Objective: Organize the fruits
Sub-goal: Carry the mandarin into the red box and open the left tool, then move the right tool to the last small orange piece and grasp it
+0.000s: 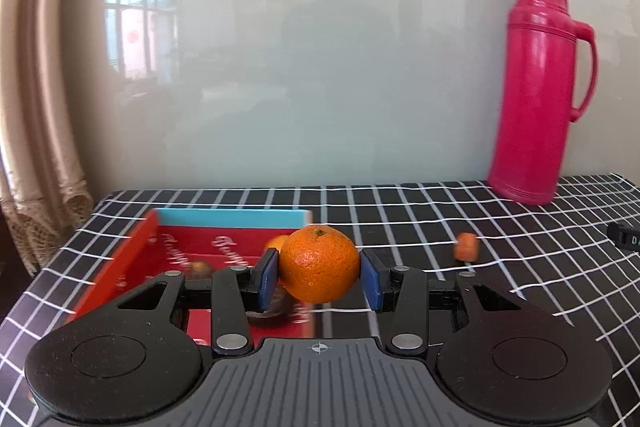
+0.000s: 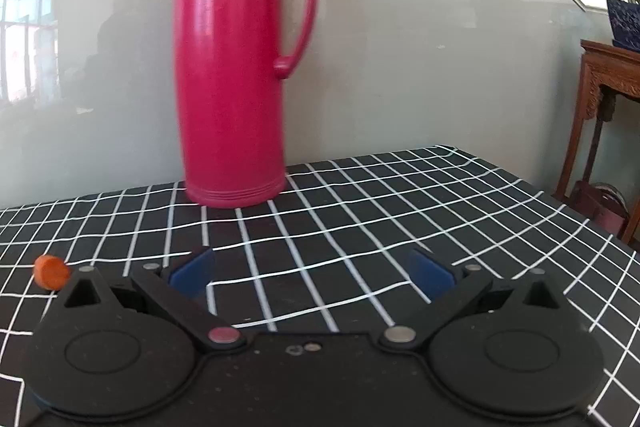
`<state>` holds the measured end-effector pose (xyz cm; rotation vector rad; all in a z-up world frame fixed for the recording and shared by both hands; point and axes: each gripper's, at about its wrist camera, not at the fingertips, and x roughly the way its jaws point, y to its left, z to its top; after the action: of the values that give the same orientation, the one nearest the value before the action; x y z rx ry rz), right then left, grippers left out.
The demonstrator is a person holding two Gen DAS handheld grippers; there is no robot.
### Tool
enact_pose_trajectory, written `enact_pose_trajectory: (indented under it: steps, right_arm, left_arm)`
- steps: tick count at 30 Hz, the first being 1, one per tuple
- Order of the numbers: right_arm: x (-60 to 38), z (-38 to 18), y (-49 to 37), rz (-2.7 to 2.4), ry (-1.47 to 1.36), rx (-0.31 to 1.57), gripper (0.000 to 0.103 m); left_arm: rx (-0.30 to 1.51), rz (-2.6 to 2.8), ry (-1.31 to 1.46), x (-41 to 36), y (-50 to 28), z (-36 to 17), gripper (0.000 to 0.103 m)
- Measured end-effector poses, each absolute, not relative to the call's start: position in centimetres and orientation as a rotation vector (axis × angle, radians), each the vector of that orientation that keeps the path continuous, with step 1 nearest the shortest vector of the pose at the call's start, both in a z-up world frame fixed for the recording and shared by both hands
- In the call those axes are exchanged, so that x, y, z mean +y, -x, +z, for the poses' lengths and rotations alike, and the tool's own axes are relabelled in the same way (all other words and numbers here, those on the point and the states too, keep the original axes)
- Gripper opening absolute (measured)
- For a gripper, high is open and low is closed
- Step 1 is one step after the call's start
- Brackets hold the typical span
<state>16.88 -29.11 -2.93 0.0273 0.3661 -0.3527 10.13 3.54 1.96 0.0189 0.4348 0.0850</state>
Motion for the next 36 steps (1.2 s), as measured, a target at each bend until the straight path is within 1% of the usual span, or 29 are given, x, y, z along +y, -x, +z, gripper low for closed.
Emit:
enact_pose_trajectory:
  steps: [7,16,23,27,28,29,31,34,36]
  right_arm:
    - [-26.6,-3.1,-17.3,-0.323,-0.005,0.372,0.103]
    - [-22.9,-3.0,-17.9,-0.267,0.027,0.371,0.103]
    - [-22.3,-3.0,-18.0,-0.256,0.024,0.372,0.103]
    - [-22.5,-2.9,-17.9,-0.260,0.019,0.370,0.103]
    - [-22.6,-3.0,-17.9,-0.260,0.017,0.369,0.103]
    - [-22.7,-3.0,-17.8,-0.261,0.016,0.368,0.103]
    - [-22.9,-2.9,-17.8,-0.265,0.014,0.367,0.103]
    - [-23.0,-2.9,-17.7,-0.266,0.012,0.365,0.103]
    - [-23.3,-2.9,-17.6,-0.265,0.006,0.363,0.103]
  left_arm:
    - [0.441,0.158,0.009,7.8,-9.4,1.8,0.043]
    - [0.504,0.241,0.053,12.6,-9.4,-0.2,0.043]
    - [0.512,0.276,0.065,13.8,-9.7,-0.6,0.043]
    - [0.492,0.298,0.031,12.9,-9.4,-0.3,0.044]
    - [0.488,0.297,0.028,12.8,-9.3,-0.3,0.047]
    - [0.489,0.288,0.030,12.6,-9.4,-0.2,0.061]
    - [0.472,0.296,0.025,12.2,-9.2,-0.2,0.078]
    - [0.454,0.287,0.013,11.7,-9.1,0.2,0.079]
    - [0.446,0.286,0.010,11.4,-8.9,0.5,0.084]
